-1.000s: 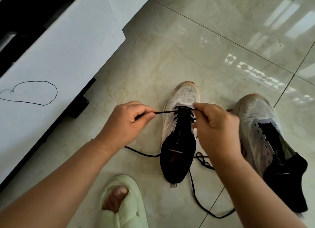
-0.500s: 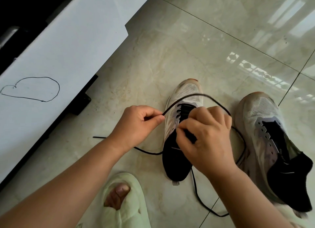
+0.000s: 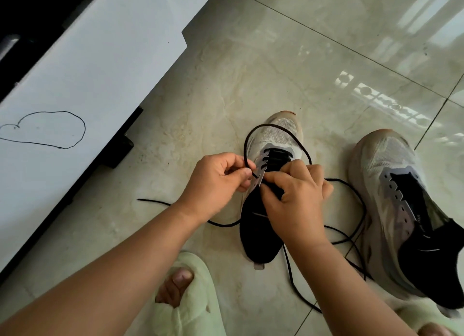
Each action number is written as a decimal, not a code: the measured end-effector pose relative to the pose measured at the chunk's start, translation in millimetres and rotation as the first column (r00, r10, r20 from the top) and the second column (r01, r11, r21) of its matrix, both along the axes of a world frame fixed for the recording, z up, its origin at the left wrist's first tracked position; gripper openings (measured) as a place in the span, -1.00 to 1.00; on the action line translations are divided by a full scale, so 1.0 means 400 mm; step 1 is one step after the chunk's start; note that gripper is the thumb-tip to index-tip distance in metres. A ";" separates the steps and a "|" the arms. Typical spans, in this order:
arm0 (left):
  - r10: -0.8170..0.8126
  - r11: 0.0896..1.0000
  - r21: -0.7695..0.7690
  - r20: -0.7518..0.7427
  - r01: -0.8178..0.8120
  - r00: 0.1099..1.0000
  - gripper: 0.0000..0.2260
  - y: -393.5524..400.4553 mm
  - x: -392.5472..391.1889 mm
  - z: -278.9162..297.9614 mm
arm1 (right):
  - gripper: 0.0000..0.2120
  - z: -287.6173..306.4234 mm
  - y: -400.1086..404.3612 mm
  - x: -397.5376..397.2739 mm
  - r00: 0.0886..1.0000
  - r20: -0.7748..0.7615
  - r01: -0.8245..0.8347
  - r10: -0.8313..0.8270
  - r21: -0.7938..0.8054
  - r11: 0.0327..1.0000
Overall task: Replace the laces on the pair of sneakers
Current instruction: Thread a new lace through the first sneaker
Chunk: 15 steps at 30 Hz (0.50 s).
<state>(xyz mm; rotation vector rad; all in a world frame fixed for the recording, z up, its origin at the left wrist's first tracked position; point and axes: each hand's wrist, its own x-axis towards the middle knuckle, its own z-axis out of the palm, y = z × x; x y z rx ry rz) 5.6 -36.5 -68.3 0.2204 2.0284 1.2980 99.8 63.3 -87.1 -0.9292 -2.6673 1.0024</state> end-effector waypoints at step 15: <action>0.024 0.999 -0.036 0.028 -0.023 0.999 -0.81 0.018 -0.004 -0.017 | -0.98 -0.016 0.001 -0.005 0.999 -0.020 0.032 -0.034 -0.060 0.998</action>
